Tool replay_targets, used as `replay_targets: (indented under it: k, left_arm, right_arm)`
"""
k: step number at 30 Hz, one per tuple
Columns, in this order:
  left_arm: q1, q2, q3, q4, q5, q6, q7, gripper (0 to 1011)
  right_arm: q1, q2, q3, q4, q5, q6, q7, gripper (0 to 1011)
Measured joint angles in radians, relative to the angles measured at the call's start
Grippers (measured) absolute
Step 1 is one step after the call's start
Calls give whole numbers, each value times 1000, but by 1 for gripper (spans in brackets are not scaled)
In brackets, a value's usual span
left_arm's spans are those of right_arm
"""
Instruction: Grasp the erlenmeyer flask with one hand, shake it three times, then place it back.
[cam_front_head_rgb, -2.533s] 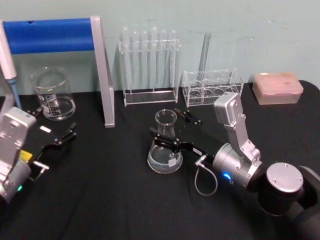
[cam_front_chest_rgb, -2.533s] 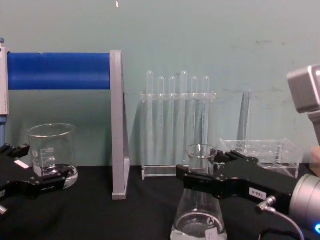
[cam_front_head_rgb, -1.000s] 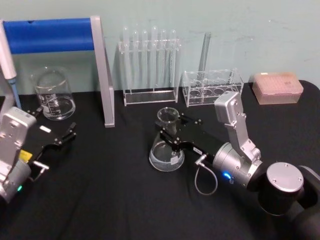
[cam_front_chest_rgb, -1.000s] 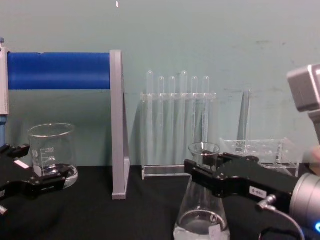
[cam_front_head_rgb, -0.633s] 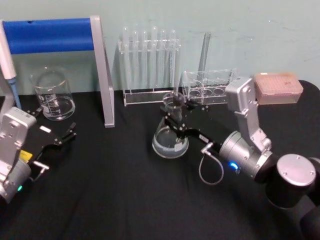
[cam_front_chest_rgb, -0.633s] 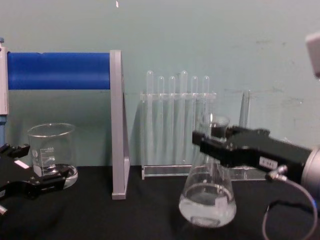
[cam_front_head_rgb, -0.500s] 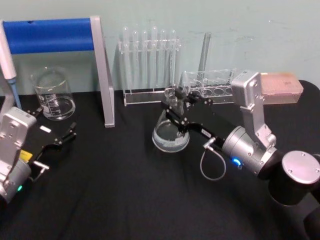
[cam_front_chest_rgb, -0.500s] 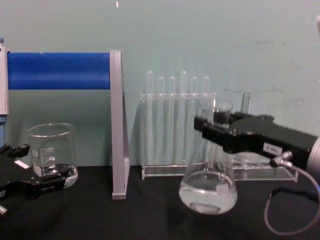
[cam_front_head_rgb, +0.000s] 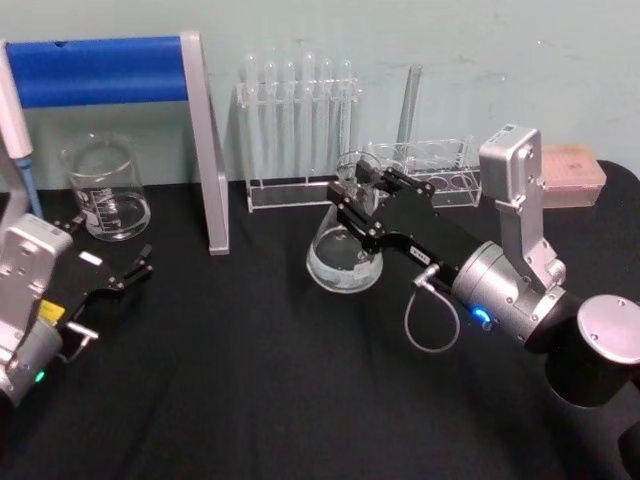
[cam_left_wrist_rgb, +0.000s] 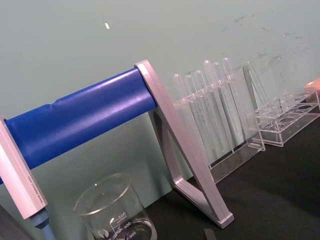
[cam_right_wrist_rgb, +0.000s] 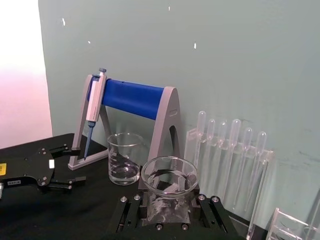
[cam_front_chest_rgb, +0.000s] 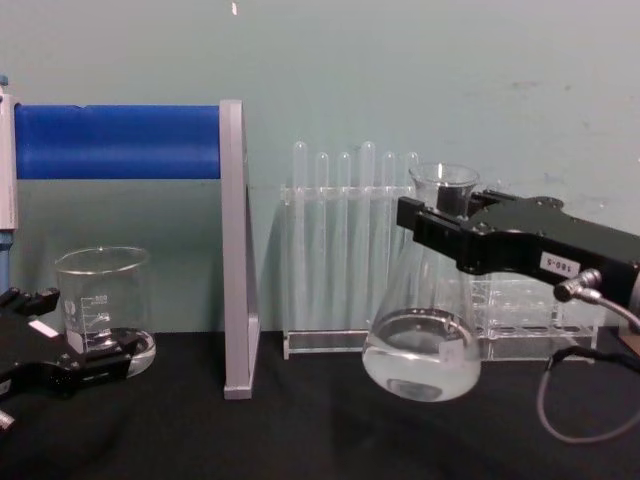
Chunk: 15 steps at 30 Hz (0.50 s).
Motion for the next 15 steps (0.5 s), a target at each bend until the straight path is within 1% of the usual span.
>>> replay_targets:
  k: [15]
  left_arm:
    - [0,0,0,0,0,0,0,1001]
  right_arm:
    - [8,-5,-7,16,-2,19,-7,457]
